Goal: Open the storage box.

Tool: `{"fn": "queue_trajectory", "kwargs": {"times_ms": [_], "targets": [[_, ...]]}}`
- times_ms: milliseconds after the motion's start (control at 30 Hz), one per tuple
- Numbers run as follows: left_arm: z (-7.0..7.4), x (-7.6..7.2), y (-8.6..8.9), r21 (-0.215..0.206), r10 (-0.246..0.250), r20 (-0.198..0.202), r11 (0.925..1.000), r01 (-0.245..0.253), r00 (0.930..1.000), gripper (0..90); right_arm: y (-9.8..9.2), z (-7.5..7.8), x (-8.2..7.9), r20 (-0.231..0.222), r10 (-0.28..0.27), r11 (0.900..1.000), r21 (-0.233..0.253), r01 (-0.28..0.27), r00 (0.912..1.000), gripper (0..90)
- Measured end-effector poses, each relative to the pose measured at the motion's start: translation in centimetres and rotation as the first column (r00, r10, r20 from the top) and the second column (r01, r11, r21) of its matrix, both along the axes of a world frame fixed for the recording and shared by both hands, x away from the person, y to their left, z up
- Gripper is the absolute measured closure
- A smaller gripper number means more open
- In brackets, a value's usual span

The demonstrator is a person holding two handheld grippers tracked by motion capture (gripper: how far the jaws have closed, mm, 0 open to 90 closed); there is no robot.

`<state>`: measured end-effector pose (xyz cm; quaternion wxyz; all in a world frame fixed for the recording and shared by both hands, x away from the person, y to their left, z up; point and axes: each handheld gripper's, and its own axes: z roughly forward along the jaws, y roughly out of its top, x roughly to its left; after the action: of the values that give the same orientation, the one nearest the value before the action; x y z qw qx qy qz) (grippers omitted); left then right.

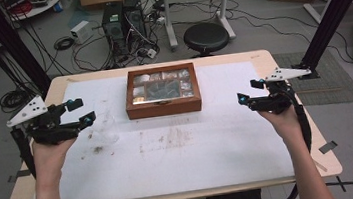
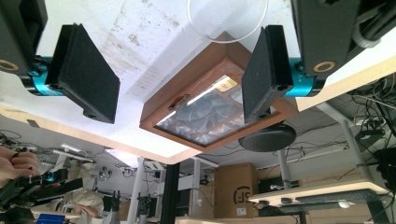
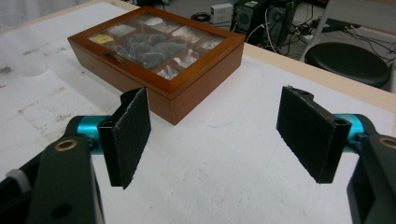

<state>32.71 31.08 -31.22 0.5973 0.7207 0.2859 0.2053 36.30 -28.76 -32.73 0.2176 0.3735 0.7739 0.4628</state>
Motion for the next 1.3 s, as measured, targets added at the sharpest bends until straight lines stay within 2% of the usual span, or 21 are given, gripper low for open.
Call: {"fn": "queue_trajectory", "kwargs": {"times_ms": [400,833,1300], "targets": [[0.0,-0.2,0.2,-0.007,0.002,-0.004,1.0,-0.002,1.0,27.9,0.1,-0.1,0.2,-0.005,0.0,1.0,0.003,0.0,1.0,26.5],[-0.3,-0.4,0.4,-0.005,0.002,-0.009,1.0,-0.002,1.0,27.9,1.4,-0.7,0.7,-0.001,0.018,1.0,-0.011,-0.018,0.9998,26.4],[-0.3,-0.4,0.8,-0.018,0.005,-0.013,0.9998,-0.005,0.9999,27.9,3.2,-1.7,1.9,-0.022,0.045,0.998,-0.039,-0.046,0.9987,26.5]]}}
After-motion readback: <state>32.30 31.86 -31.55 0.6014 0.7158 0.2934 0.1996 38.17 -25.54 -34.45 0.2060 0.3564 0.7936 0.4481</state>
